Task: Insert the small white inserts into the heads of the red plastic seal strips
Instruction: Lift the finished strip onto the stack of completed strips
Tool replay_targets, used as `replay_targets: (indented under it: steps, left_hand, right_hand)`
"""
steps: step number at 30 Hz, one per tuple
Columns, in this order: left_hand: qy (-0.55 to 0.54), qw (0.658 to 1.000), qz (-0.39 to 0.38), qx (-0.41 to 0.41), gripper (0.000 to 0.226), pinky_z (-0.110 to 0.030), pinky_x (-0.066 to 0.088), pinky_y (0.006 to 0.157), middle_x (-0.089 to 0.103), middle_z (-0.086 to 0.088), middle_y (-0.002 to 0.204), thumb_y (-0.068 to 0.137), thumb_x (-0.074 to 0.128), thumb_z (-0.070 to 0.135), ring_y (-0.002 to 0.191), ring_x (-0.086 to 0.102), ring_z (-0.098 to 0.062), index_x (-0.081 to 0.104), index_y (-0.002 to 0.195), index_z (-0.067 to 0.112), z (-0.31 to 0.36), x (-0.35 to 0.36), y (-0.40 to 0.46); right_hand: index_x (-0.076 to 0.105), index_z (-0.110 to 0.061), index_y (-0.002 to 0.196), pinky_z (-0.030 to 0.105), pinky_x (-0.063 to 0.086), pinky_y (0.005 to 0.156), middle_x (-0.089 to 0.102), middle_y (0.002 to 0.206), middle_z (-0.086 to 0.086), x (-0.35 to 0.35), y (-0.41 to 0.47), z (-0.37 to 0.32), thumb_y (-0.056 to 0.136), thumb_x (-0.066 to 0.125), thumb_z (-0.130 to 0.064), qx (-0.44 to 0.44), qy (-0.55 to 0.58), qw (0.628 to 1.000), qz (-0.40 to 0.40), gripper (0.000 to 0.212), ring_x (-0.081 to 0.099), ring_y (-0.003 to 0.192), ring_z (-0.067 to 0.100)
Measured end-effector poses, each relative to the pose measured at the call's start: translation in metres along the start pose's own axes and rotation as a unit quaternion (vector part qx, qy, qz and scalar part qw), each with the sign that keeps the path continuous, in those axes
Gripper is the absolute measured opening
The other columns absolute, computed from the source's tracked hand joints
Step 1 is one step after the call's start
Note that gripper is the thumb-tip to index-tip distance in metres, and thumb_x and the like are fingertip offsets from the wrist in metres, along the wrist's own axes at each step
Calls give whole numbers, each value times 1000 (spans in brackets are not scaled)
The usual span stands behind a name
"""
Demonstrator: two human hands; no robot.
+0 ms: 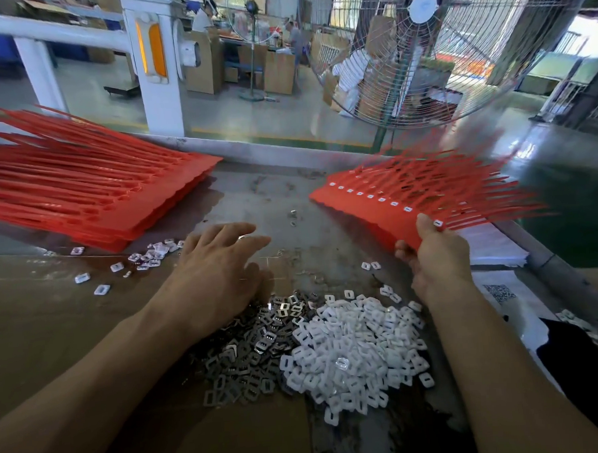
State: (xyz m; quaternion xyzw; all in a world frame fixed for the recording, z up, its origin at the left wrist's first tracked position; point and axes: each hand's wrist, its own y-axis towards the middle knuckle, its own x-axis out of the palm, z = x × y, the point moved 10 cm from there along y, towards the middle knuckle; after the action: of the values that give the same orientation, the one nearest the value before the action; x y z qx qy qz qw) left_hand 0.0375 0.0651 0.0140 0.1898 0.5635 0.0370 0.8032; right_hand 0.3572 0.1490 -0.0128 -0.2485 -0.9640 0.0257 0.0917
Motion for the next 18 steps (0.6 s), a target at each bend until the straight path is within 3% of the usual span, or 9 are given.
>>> replay_targets:
  steps: [5,9,15,18]
  left_hand:
    - [-3,1000,-7,2,47,-40,20,115,38,11,154,99,48,47,141,26,-13,47,145,39,1,0,-2]
    - [-10,1000,-8,0,45,-39,20,113,40,12,153,98,46,47,139,27,-11,50,142,40,0,0,-2]
    - [-73,997,-3,-24,41,-43,29,116,46,13,145,96,58,45,138,34,-12,57,137,38,-11,-1,-2]
    - [-154,986,27,-51,38,-31,41,106,53,13,133,93,66,37,127,45,-10,63,131,32,-19,-6,-1]
  right_hand:
    - [61,0,96,32,63,60,66,89,15,22,0,12,104,51,4,94,160,978,-97,13,65,73,25]
    - [63,5,96,33,65,73,73,89,15,32,-3,12,102,44,13,88,170,971,-142,22,74,86,28]
    - [64,-2,97,25,57,46,72,60,7,2,2,14,101,59,-6,67,12,997,-48,8,71,51,16]
    - [67,-6,90,19,44,36,69,55,4,3,-3,5,94,62,-12,26,-68,996,-43,9,57,37,12]
